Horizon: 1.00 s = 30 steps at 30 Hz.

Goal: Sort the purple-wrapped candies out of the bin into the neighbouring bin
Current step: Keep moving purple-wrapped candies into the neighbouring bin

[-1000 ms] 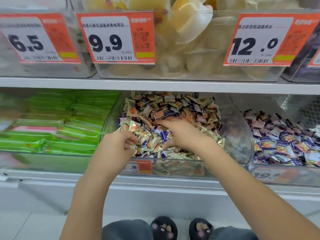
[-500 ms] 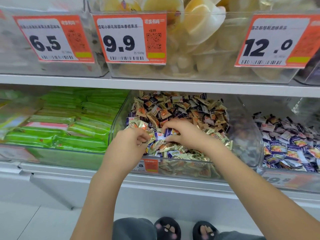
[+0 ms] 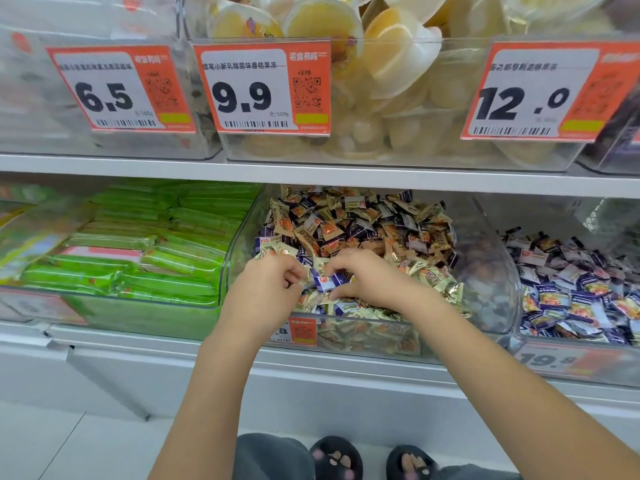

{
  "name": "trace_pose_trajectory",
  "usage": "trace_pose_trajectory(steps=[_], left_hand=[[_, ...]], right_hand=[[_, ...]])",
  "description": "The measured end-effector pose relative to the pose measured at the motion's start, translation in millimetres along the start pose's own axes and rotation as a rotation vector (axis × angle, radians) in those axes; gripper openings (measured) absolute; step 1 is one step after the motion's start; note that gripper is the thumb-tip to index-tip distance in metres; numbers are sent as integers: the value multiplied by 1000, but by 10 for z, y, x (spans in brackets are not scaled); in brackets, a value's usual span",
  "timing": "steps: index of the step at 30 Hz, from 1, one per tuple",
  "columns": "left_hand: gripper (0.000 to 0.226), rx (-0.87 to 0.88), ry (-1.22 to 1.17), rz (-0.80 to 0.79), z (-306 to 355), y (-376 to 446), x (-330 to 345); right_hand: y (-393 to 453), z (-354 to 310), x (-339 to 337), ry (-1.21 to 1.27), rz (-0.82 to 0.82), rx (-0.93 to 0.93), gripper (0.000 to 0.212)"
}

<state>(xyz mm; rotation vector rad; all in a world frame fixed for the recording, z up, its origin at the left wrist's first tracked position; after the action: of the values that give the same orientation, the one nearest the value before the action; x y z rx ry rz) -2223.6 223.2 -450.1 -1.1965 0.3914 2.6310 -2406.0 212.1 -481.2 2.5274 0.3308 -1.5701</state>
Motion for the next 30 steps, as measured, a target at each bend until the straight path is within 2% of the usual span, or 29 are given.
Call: trace_pose_trajectory(steps=[3, 6, 10, 14, 19, 25, 27, 29, 30], left_hand=[[17, 13, -22, 32, 40, 20, 10], [19, 43, -55, 45, 119, 25, 47], [18, 87, -61, -15, 241, 40, 161], [16, 147, -189, -83, 423, 5, 296], [15, 208, -190, -164, 693, -31, 535], [31, 275, -412, -202, 1303, -11, 850], [33, 302, -390, -249, 1437, -29, 989], [31, 336, -320, -285, 1497, -46, 1113], [28, 346, -290, -295, 1507, -51, 1154]], right_hand=[[-85, -21, -155, 247, 135, 22, 23], [-231, 30, -356, 542, 259, 182, 19], [-460, 147, -518, 1199, 337, 277, 14], [-762, 279, -711, 1492, 491, 297, 26], [-1127, 483, -960, 1581, 603, 216, 26], [-1482, 794, -1109, 1756, 631, 268, 24], [-1585, 920, -1133, 1631, 669, 336, 17], [-1737, 1118, -1160, 1292, 723, 473, 11], [-1819, 1213, -1166, 1130, 694, 532, 14]])
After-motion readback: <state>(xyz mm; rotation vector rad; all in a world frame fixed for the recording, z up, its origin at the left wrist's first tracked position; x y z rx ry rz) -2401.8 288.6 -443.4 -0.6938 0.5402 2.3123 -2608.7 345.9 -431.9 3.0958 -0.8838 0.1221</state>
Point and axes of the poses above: each hand's wrist, its own y-axis towards the middle knuckle, its own x-axis out of the palm, z = x × y, the point moved 2 cm from there along y, towards the middle knuckle
